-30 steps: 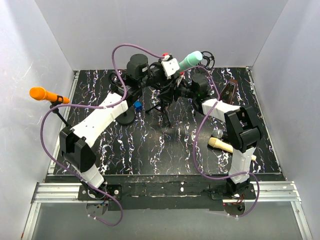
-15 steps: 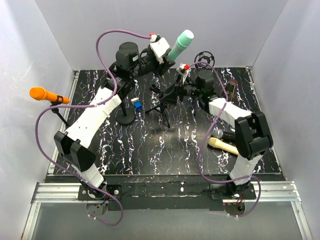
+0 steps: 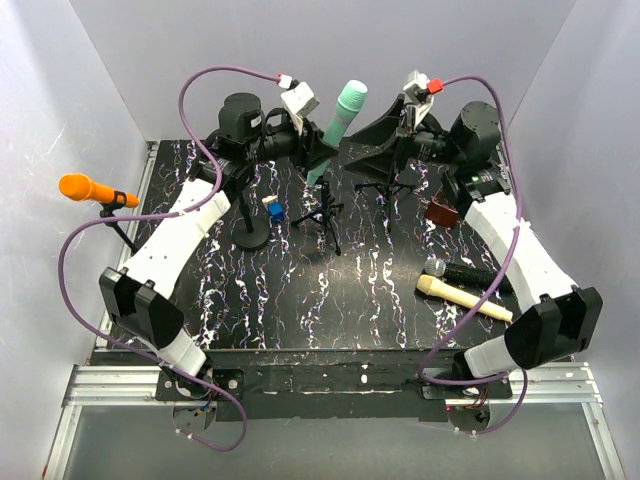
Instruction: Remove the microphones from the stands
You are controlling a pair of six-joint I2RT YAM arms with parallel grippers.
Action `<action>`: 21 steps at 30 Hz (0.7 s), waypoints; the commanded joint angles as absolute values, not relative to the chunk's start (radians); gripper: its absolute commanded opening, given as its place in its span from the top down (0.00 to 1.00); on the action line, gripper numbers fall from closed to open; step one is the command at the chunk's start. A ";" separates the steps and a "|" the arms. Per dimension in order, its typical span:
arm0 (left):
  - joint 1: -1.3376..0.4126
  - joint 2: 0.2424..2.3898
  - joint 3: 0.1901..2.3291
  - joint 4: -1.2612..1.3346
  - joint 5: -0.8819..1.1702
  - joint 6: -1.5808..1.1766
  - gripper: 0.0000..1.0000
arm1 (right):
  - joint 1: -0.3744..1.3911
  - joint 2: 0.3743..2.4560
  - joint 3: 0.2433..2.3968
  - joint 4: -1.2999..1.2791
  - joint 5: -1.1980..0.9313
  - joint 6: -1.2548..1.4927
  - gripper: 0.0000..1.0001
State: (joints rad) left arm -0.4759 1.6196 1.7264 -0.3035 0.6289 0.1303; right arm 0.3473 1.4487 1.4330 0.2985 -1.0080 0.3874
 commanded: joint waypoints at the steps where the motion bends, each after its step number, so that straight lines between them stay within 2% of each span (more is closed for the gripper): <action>1: -0.477 1.520 1.680 -0.174 0.736 0.008 1.00 | 0.368 1.468 1.521 0.195 -0.940 0.399 0.09; 6: -0.477 1.517 1.703 -0.169 0.776 -0.049 1.00 | 0.391 1.568 1.702 0.117 -0.907 0.449 0.14; 9: -0.477 1.505 1.713 -0.186 0.772 -0.037 1.00 | 0.394 1.583 1.746 0.077 -0.818 0.468 0.17; 16: -0.483 1.490 1.714 -0.207 0.811 -0.032 1.00 | 0.419 1.534 1.707 0.074 -0.741 0.454 0.22; 21: -0.525 1.480 1.695 -0.222 0.825 -0.005 1.00 | 0.466 1.535 1.715 0.083 -0.726 0.434 0.33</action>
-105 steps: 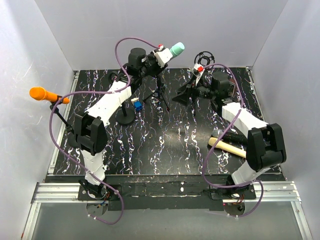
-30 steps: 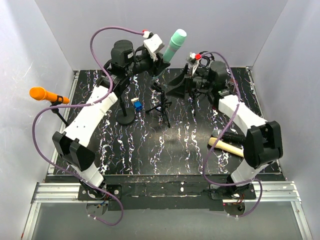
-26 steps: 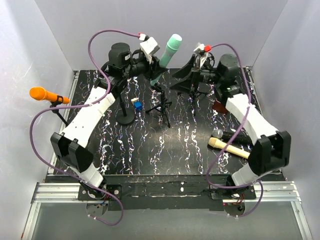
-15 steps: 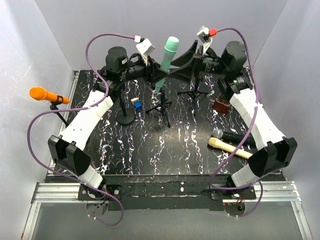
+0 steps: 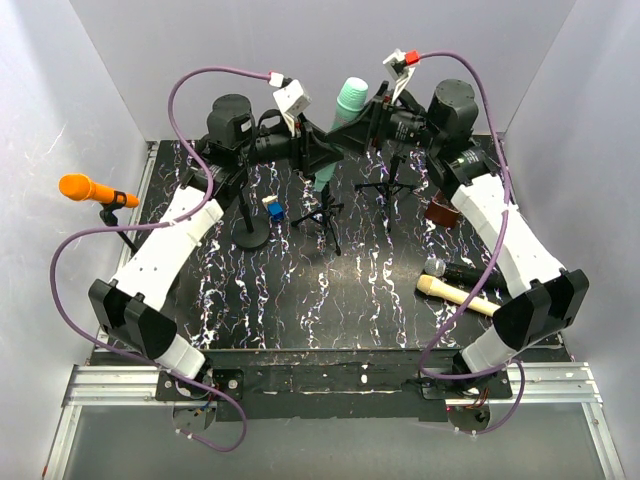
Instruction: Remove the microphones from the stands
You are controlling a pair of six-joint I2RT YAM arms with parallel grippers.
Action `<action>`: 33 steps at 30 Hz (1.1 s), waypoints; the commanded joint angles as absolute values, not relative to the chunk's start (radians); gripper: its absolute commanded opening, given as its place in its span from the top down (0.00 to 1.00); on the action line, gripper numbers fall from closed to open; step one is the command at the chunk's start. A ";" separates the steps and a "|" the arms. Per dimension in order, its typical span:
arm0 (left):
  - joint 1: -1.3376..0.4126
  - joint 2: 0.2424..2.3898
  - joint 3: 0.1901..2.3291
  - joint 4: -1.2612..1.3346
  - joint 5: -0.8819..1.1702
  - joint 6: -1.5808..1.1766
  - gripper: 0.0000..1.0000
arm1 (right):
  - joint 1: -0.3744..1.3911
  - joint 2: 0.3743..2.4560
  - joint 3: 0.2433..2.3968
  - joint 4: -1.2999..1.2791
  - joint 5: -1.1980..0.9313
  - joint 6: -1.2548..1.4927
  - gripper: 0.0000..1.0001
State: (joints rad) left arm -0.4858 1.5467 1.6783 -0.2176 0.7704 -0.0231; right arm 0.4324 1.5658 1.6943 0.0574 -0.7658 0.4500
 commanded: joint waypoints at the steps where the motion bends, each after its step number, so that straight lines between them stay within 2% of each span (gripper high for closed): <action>1: -0.532 1.477 1.689 -0.224 0.827 -0.005 1.00 | 0.477 1.539 1.720 0.081 -0.735 0.420 0.36; 3: -0.538 1.476 1.680 -0.215 0.836 -0.005 1.00 | 0.495 1.540 1.727 0.069 -0.739 0.388 0.43; 6: -0.538 1.459 1.646 -0.167 0.796 -0.049 1.00 | 0.511 1.526 1.727 0.002 -0.726 0.303 0.65; 7: -0.538 1.451 1.631 -0.154 0.778 -0.064 0.82 | 0.512 1.514 1.723 -0.046 -0.700 0.269 0.82; 8: -0.538 1.442 1.614 -0.138 0.761 -0.074 0.66 | 0.512 1.500 1.715 -0.079 -0.660 0.230 0.94; 9: -0.538 1.431 1.586 -0.124 0.753 -0.081 0.48 | 0.511 1.482 1.710 -0.124 -0.599 0.192 0.99; 11: -0.538 1.407 1.546 -0.110 0.755 -0.087 0.30 | 0.506 1.448 1.701 -0.188 -0.511 0.125 0.99; 12: -0.538 1.396 1.527 -0.120 0.771 -0.075 0.26 | 0.494 1.428 1.691 -0.202 -0.499 0.082 0.99; 16: -0.537 1.364 1.474 -0.243 0.770 0.038 0.18 | 0.424 1.359 1.592 -0.270 -0.480 0.006 0.99; 19: -0.526 1.347 1.468 -0.308 0.662 0.075 0.13 | 0.416 1.341 1.605 -0.559 -0.509 -0.280 0.99; 22: -0.483 1.368 1.471 -0.345 0.637 0.190 0.11 | 0.414 1.266 1.447 -0.735 -0.435 -0.570 0.98; 24: -0.483 1.388 1.494 -0.393 0.617 0.290 0.11 | 0.394 1.215 1.347 -0.790 -0.329 -0.656 0.99; 27: -0.482 1.378 1.457 -0.364 0.562 0.261 0.12 | 0.325 1.184 1.234 -0.877 -0.281 -0.774 0.99; 30: -0.483 1.350 1.440 -0.321 0.528 0.271 0.11 | 0.263 1.221 1.125 -0.872 -0.120 -0.873 0.99; 33: -0.483 1.338 1.437 -0.313 0.600 0.354 0.11 | 0.175 1.288 1.077 -0.806 -0.039 -0.928 0.99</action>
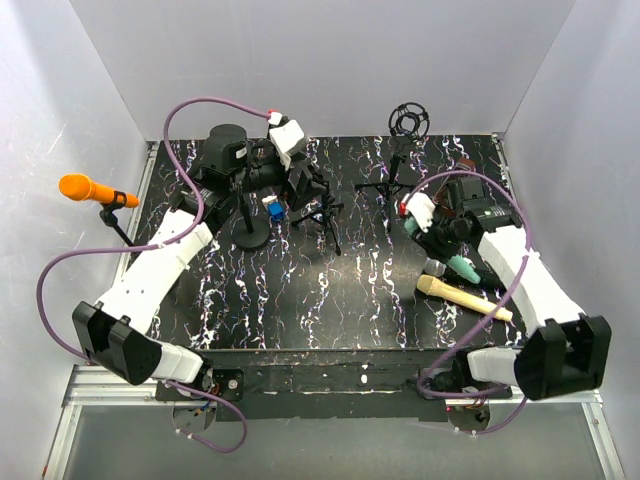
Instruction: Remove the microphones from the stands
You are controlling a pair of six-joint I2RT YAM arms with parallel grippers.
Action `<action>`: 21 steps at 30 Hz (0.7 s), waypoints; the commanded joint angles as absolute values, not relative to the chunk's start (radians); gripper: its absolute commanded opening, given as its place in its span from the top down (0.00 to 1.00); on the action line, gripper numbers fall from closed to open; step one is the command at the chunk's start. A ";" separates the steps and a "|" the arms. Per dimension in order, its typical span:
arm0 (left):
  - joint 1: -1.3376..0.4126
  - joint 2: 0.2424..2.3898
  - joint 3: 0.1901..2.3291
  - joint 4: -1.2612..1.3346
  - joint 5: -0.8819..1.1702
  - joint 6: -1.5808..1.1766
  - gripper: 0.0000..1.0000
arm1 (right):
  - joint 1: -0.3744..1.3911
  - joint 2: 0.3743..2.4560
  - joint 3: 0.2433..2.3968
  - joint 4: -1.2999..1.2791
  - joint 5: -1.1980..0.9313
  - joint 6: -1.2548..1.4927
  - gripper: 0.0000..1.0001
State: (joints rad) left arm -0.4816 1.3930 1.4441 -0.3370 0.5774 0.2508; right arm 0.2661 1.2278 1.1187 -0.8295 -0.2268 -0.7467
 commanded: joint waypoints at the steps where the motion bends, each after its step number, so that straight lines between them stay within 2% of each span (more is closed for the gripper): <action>1: -0.483 1.338 1.430 -0.304 0.627 0.354 0.11 | 0.157 1.319 1.084 -0.786 -0.016 -0.952 0.99; 5: -0.485 1.341 1.407 -0.252 0.635 0.327 0.11 | 0.094 1.457 1.120 -0.697 0.077 -1.015 0.99; 10: -0.485 1.305 1.382 -0.253 0.597 0.337 0.11 | 0.075 1.647 1.244 -0.722 0.112 -1.072 0.98; 15: -0.485 1.281 1.353 -0.248 0.594 0.319 0.11 | 0.077 1.813 1.321 -0.776 0.138 -1.089 0.86; 17: -0.485 1.279 1.358 -0.256 0.595 0.321 0.11 | 0.075 1.854 1.327 -0.793 0.162 -1.095 0.80; 21: -0.485 1.275 1.351 -0.255 0.586 0.327 0.11 | 0.071 1.899 1.342 -0.816 0.170 -1.089 0.73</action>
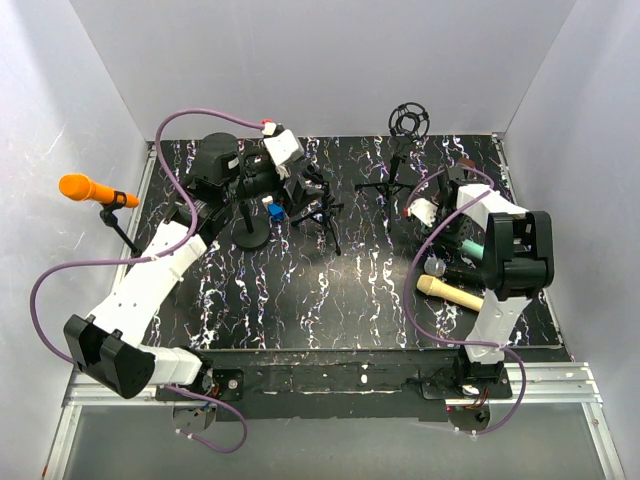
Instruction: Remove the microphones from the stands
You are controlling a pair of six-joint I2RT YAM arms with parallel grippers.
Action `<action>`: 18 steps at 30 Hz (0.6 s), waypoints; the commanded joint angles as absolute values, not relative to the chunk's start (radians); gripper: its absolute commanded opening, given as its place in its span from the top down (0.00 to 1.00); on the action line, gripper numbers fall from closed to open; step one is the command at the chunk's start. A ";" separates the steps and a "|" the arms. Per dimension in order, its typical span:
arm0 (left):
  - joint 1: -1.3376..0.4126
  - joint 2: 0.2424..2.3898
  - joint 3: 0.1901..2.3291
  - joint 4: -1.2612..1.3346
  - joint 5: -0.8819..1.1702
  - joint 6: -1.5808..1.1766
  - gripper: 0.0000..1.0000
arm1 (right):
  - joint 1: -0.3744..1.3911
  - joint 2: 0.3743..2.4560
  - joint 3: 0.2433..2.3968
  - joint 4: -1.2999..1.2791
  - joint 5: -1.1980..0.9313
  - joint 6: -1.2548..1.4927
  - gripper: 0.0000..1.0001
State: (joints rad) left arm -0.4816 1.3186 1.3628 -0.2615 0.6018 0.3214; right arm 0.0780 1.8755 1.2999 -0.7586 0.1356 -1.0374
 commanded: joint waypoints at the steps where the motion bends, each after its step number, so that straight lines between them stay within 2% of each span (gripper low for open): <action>1: -0.485 1.273 1.345 -0.250 0.583 0.328 0.11 | 0.072 1.904 1.347 -0.821 0.164 -1.088 0.70; 4: -0.485 1.278 1.347 -0.248 0.575 0.333 0.11 | 0.069 1.919 1.373 -0.854 0.149 -1.077 0.63; 10: -0.485 1.302 1.344 -0.232 0.560 0.322 0.10 | 0.069 1.908 1.413 -0.876 0.126 -1.054 0.36; 18: -0.485 1.290 1.350 -0.235 0.465 0.296 0.08 | 0.069 1.784 1.515 -1.055 0.016 -0.945 0.33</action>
